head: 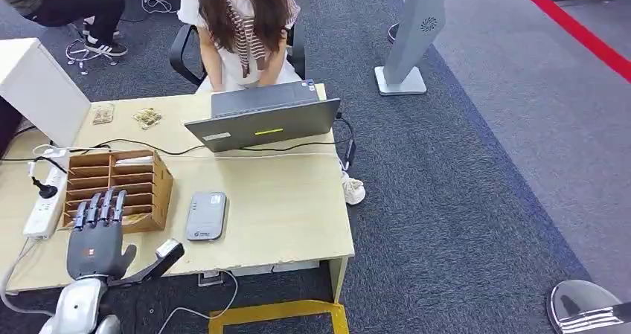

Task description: Pass the card to the sensor for recognition and then transmit it.

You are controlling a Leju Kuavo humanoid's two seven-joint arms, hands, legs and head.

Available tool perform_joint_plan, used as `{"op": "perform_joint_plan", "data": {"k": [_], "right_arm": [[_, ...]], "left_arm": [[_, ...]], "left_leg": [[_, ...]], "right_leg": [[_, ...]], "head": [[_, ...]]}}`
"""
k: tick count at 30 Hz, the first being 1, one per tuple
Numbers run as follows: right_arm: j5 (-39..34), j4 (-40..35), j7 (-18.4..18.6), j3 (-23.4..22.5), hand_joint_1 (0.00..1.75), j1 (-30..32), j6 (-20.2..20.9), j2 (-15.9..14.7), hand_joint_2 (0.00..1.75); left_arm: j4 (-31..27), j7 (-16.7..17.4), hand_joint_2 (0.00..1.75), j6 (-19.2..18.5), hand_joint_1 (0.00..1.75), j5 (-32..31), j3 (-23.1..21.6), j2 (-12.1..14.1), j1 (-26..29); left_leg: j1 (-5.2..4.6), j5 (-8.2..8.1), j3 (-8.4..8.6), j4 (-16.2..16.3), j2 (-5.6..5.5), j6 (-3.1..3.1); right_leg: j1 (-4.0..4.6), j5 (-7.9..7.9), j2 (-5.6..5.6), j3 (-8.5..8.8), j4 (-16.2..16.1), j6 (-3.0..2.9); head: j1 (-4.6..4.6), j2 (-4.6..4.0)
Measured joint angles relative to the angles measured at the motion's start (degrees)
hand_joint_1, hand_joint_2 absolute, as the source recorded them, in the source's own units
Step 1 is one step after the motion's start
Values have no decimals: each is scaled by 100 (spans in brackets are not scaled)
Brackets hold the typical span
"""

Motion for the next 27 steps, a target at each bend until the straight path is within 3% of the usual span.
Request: {"op": "perform_joint_plan", "data": {"k": [11, 27], "right_arm": [[-4, 11, -116, -42, 0, -2, 81, 0, 0], [26, 11, -4, -46, 0, -6, 57, 13, 0]], "left_arm": [[205, 68, 175, 157, 0, -28, 197, 37, -147], [531, 109, 175, 234, 0, -35, 265, -83, -406]], "left_leg": [[0, 0, 0, 0, -1, 0], [0, 0, 0, 0, 0, 0]], "right_leg": [[0, 0, 0, -1, 0, 0], [0, 3, 0, -2, 0, -2]], "head": [[2, 0], [2, 0]]}}
